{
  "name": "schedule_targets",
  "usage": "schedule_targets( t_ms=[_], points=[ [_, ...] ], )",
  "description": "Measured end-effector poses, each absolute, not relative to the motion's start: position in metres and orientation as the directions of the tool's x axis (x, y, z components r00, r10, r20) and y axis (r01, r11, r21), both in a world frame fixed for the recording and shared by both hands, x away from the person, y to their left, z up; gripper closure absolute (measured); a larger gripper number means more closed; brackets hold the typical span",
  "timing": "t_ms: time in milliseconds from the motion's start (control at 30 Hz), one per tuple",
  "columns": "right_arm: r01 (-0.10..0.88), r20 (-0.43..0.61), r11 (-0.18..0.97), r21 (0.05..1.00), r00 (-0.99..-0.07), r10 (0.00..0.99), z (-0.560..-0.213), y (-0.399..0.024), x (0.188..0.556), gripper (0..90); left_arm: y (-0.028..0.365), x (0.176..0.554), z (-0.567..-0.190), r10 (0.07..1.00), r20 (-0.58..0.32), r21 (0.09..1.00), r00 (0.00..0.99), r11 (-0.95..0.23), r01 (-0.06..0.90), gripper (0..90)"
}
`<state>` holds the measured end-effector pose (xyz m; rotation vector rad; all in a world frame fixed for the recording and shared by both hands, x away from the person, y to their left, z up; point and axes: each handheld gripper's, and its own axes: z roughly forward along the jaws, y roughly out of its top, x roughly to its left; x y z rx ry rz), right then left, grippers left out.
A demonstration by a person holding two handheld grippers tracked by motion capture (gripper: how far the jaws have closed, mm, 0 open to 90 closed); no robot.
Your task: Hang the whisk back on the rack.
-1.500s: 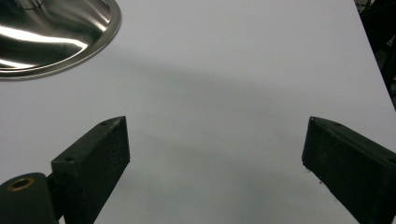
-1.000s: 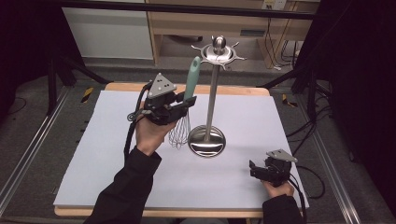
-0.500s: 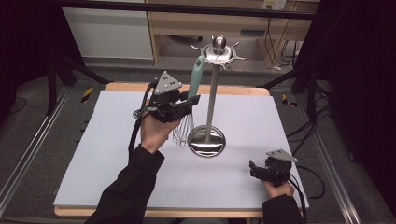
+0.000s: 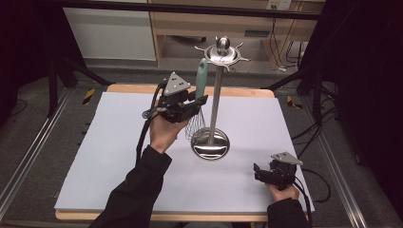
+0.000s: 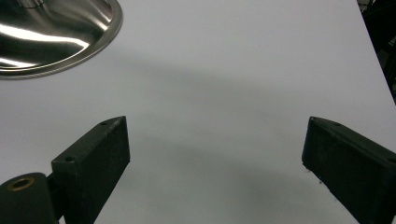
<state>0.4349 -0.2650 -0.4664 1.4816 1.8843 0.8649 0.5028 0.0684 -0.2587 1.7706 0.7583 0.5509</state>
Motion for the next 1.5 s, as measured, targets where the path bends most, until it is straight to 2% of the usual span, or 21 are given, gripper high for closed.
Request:
schedule_targets(
  t_ms=[400, 667, 1067, 1500],
  points=[
    [0.598, -0.047, 0.166, 0.784, -0.21, 0.977, -0.467, -0.265, 0.436, 8.0, 0.067, 0.507, -0.264, 0.726, 0.03, 0.96, 0.687, -0.213, 0.183, 68.0],
    [0.601, -0.04, 0.163, 0.782, -0.212, 0.976, -0.467, -0.265, 0.436, 8.0, 0.068, 0.509, -0.266, 0.716, 0.015, 0.962, 0.698, -0.202, 0.186, 67.2],
    [0.597, -0.049, 0.171, 0.784, -0.215, 0.975, -0.467, -0.266, 0.436, 8.0, 0.074, 0.502, -0.266, 0.727, 0.015, 0.963, 0.687, -0.195, 0.185, 50.0],
    [0.597, -0.049, 0.165, 0.785, -0.207, 0.977, -0.467, -0.266, 0.435, 8.0, 0.087, 0.485, -0.271, 0.723, 0.03, 0.967, 0.69, -0.195, 0.161, 42.4]
  ],
)
